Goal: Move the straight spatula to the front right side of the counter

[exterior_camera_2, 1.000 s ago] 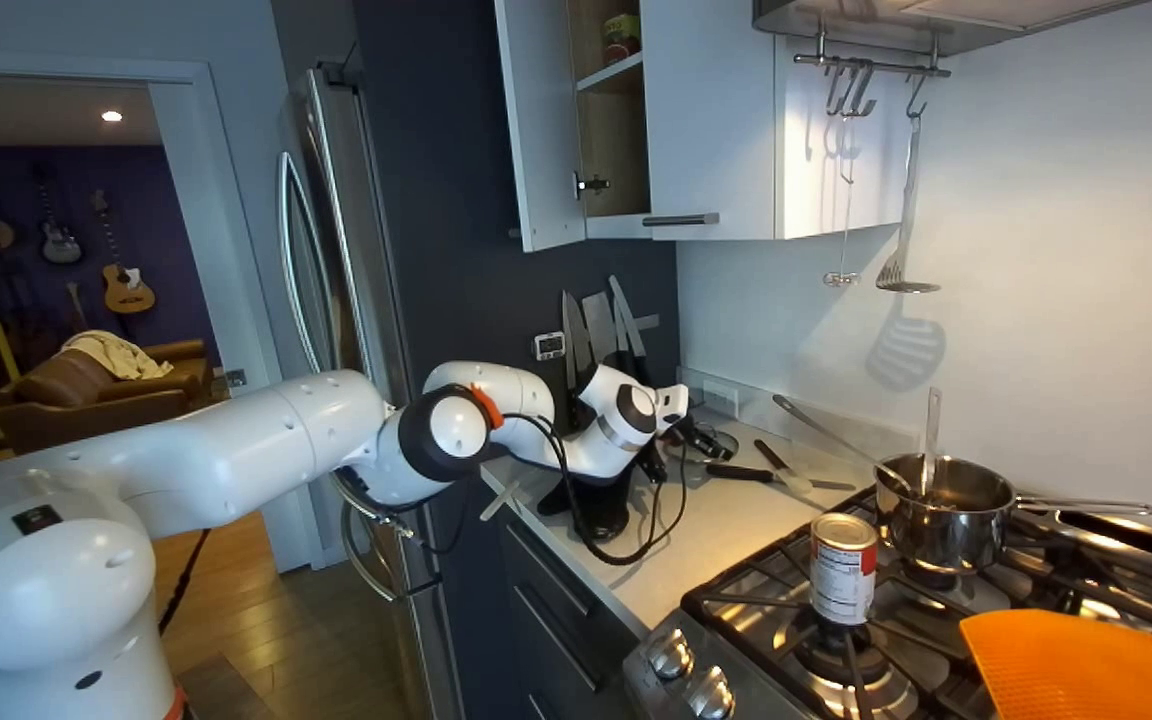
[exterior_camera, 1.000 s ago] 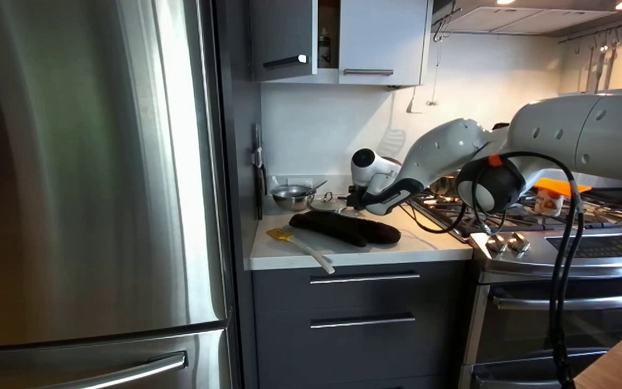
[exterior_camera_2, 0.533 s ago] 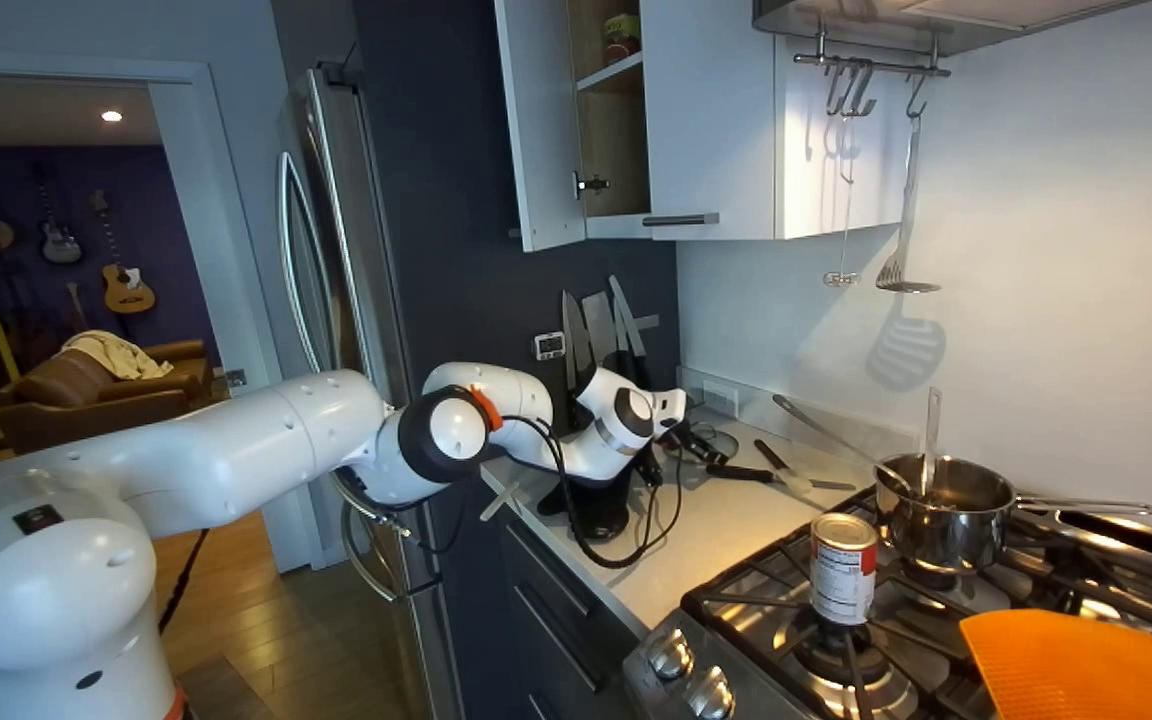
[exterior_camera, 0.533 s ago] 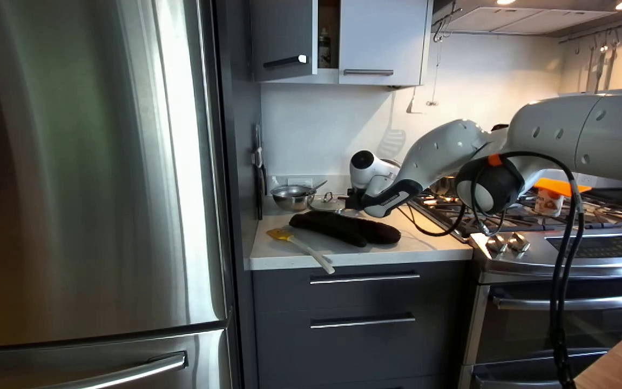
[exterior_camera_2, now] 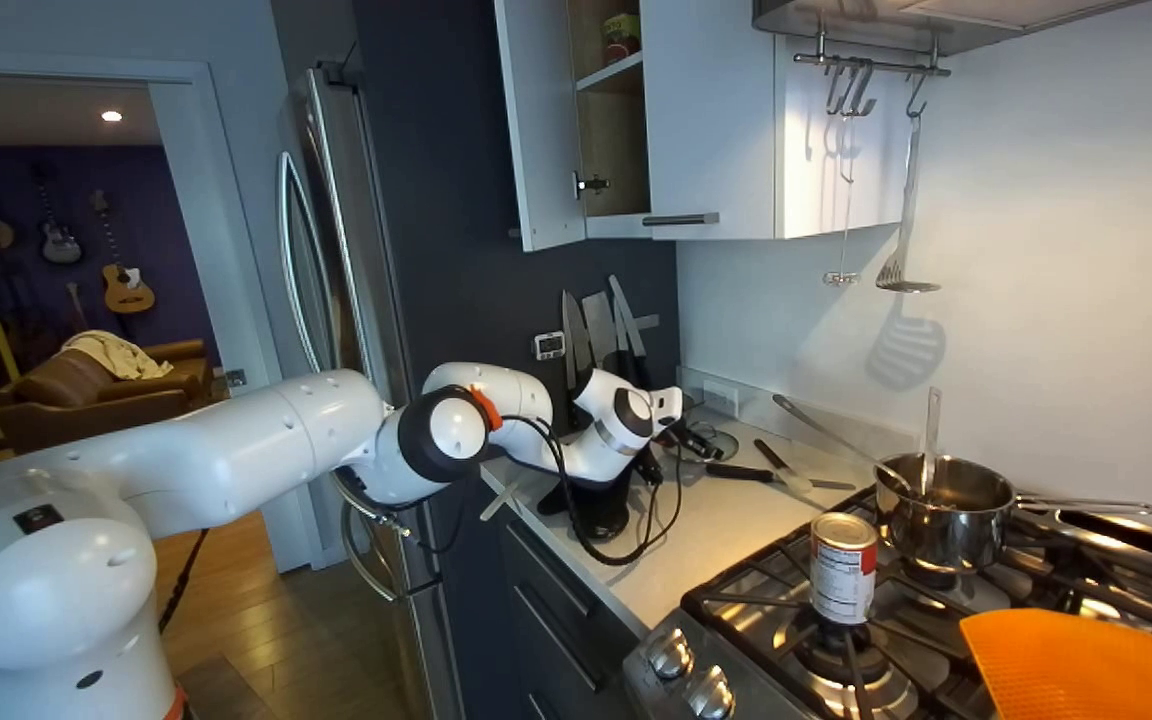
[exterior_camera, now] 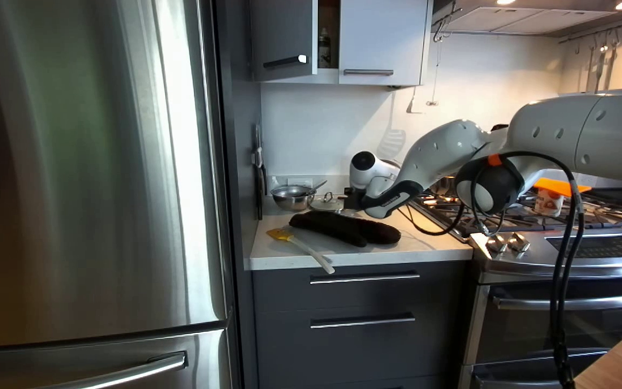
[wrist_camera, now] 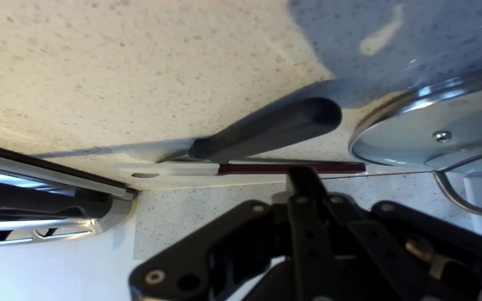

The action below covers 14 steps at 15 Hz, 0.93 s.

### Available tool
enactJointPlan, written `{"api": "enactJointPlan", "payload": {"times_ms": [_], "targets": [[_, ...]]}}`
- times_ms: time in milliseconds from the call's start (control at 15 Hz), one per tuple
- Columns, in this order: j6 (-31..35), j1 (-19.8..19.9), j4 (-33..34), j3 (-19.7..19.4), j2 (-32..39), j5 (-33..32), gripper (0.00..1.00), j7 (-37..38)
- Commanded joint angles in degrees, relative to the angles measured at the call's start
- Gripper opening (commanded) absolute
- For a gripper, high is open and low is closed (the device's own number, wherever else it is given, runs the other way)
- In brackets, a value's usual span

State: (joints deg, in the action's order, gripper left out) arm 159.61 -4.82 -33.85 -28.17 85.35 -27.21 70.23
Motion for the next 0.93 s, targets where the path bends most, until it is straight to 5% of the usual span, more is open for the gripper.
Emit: {"api": "enactJointPlan", "payload": {"times_ms": [0,867], "targets": [[2.7,-0.2,-1.4,0.1,0.0,-2.1,0.00,2.1],[1.0,-0.2,-0.6,-0.1,-0.1,-0.5,0.00,0.5]]}}
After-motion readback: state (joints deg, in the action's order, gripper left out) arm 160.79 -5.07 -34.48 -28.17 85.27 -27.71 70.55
